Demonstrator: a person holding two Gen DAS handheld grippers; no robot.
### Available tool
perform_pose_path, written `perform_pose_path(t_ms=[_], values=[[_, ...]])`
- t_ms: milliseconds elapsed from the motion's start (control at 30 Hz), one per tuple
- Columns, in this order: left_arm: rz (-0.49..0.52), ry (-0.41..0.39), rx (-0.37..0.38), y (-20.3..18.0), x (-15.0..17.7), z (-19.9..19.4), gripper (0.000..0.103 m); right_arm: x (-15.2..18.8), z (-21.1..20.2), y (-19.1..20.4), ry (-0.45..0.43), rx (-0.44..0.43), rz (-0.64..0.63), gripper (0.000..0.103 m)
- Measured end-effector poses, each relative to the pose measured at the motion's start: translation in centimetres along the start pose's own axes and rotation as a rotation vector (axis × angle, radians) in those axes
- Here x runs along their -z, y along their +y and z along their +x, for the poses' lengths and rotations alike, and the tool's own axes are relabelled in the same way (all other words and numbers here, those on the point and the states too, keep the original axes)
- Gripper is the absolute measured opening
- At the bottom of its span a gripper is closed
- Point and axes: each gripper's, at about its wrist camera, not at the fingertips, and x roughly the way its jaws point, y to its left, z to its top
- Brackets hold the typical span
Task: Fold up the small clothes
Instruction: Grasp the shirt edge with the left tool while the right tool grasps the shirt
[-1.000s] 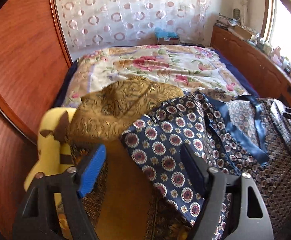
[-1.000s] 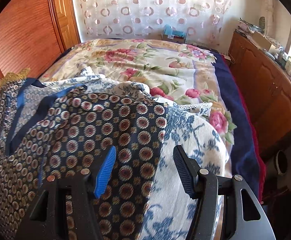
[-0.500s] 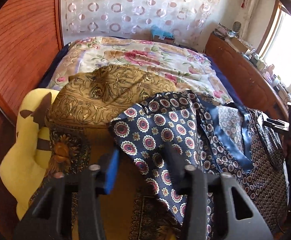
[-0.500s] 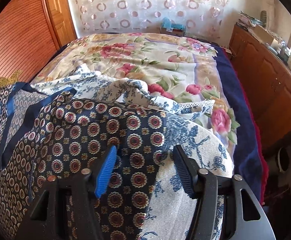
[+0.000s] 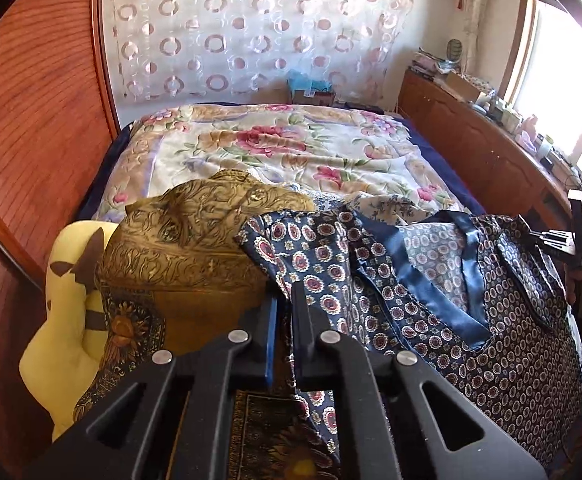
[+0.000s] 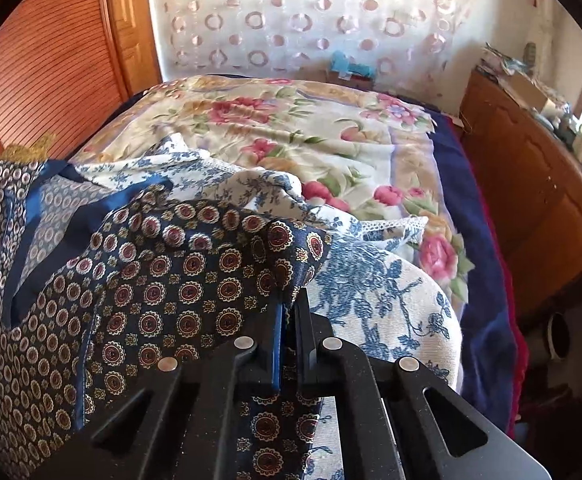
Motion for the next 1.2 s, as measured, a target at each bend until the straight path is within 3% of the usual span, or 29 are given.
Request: perform_pose_path(t_ms=[33, 100, 333, 367, 433, 500, 633, 900, 1067, 1100, 1200], values=[[0.002, 0.002, -0.001, -0.1, -0.1, 0.0, 0.007, 0.0, 0.1, -0.2, 0.004, 0.017, 0.012, 0.034], [0.003, 0.0, -0.002, -0.3, -0.2, 0.1, 0.007, 0.1, 0.5, -0.8, 0.005, 0.017, 0.041, 0.05], [0.0, 0.0, -0.001, -0.8, -0.2, 0.3, 0.007, -0.7, 2.2, -2.3, 0.012, -0.019, 0.118, 0.051], [-0.004, 0.001, 0.022, -0.8, -0.1, 0.4, 0.007, -0.9, 2.4, -2.3, 0.01, -0.027, 0.109, 0.049], [-0.007, -0.001, 0.019, -1.0, 0.0, 0.2, 0.005, -1.1, 2.6, -1.8, 0.007, -0.037, 0.066, 0.012], [0.0, -0.016, 0.025, -1.4, 0.1, -0.3, 0.004, -1.0, 2.7, -1.8, 0.018, -0.092, 0.06, 0.003], [0.017, -0.064, 0.048, -2.6, 0.5, -2.5, 0.004, -0.4, 0.8, -0.9, -0.052, -0.126, 0.025, 0.002], [0.043, -0.147, 0.103, -4.6, 2.2, -7.3, 0.003, 2.3, -7.9, 1.4, -0.224, -0.136, -0.026, 0.001], [0.059, -0.153, 0.017, -4.4, 2.4, -6.3, 0.003, 4.0, -8.6, 1.9, -0.2, -0.061, -0.058, 0.001], [0.045, -0.148, -0.004, -3.9, 2.3, -5.9, 0.007, 4.0, -8.6, 2.1, -0.191, -0.055, -0.053, 0.001], [-0.024, -0.105, 0.03, -1.9, 2.3, -4.3, 0.031, 3.9, -7.7, 2.1, -0.17, -0.048, -0.044, 0.001]])
